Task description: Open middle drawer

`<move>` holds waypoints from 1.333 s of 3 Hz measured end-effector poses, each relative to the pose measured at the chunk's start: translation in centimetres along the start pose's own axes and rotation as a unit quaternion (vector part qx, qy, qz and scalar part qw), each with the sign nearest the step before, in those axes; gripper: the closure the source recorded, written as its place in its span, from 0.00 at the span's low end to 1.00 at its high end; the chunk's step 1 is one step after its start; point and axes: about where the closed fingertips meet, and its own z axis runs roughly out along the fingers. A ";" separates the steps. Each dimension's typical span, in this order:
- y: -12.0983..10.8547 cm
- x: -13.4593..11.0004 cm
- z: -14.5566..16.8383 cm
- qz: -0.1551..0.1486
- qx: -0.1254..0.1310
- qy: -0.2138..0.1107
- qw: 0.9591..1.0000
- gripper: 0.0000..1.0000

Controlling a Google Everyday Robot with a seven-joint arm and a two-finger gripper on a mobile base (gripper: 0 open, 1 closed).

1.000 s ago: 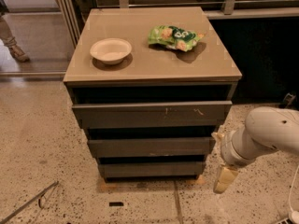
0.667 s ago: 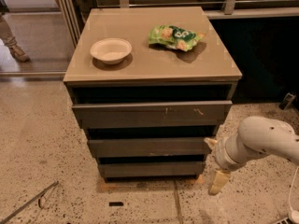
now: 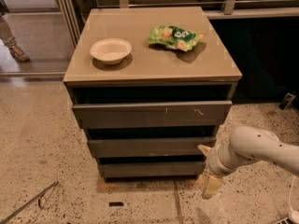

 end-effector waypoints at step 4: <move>-5.6 -0.6 4.5 -0.036 0.082 -0.043 0.995 0.00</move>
Offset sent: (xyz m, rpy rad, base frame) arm 0.0461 0.0096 -0.0213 0.0701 -0.1931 0.0047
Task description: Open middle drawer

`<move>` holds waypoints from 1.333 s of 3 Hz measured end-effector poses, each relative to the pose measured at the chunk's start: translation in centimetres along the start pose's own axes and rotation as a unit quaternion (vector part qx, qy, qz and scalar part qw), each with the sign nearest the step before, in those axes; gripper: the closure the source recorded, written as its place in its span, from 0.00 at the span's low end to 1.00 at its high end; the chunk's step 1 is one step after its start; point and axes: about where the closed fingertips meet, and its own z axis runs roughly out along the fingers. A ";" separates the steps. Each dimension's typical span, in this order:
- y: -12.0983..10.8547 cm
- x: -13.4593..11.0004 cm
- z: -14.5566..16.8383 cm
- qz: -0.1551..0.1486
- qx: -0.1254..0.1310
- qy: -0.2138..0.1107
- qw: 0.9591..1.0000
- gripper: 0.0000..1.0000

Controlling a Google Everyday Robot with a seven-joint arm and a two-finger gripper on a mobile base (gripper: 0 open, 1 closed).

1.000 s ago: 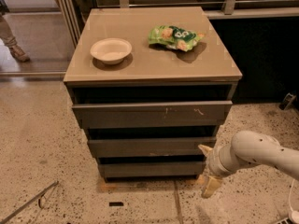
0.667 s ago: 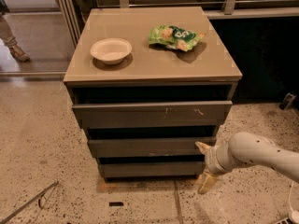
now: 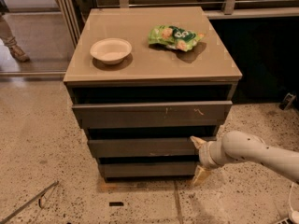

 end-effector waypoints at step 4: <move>-4.4 0.7 6.0 -0.019 -0.013 0.020 1.000 0.00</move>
Offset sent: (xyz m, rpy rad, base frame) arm 0.0525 0.0086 -0.0349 -0.0393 -0.0041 0.0122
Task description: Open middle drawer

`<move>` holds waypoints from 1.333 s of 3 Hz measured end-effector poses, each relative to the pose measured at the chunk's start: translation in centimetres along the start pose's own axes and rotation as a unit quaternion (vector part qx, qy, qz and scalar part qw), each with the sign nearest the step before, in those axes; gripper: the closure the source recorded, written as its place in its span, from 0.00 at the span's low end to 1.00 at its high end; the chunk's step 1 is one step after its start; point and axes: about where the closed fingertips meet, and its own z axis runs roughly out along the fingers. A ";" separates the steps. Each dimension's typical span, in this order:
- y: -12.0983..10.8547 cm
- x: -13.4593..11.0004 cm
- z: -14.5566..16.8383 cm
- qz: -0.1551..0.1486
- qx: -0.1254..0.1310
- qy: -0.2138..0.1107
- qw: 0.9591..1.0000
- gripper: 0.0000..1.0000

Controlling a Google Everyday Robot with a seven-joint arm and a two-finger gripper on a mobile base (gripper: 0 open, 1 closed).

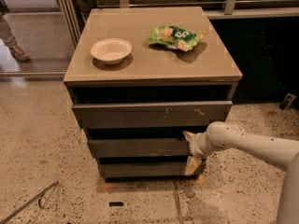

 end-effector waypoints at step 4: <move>-1.9 0.4 3.8 0.003 -0.027 0.005 1.000 0.00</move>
Offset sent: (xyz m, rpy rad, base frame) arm 0.0312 0.0111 -0.0149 -0.0173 0.0175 0.0191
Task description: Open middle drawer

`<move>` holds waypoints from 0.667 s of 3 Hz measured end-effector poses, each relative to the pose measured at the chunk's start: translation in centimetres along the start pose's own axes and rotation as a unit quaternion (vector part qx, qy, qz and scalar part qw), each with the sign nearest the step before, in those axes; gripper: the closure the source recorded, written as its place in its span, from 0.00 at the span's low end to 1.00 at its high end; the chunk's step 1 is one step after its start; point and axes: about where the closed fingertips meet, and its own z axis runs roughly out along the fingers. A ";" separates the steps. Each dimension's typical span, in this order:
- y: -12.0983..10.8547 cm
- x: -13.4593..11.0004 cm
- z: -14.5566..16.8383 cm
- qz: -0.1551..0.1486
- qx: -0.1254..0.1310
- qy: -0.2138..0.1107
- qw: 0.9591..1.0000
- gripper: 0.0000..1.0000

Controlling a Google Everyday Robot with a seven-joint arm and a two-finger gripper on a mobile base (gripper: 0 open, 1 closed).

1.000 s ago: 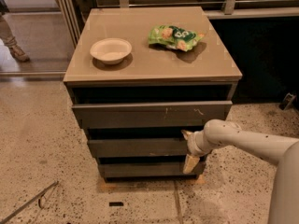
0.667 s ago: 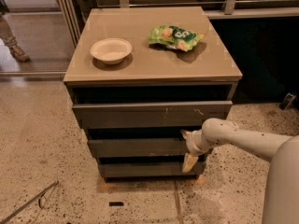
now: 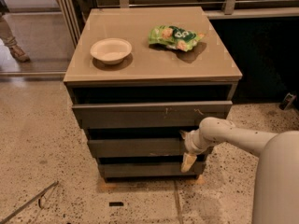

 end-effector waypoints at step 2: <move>-0.3 0.6 2.2 0.011 -0.020 0.004 1.000 0.00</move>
Offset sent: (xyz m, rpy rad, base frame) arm 0.0143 0.0021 -0.0316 -0.0135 0.0719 -0.0143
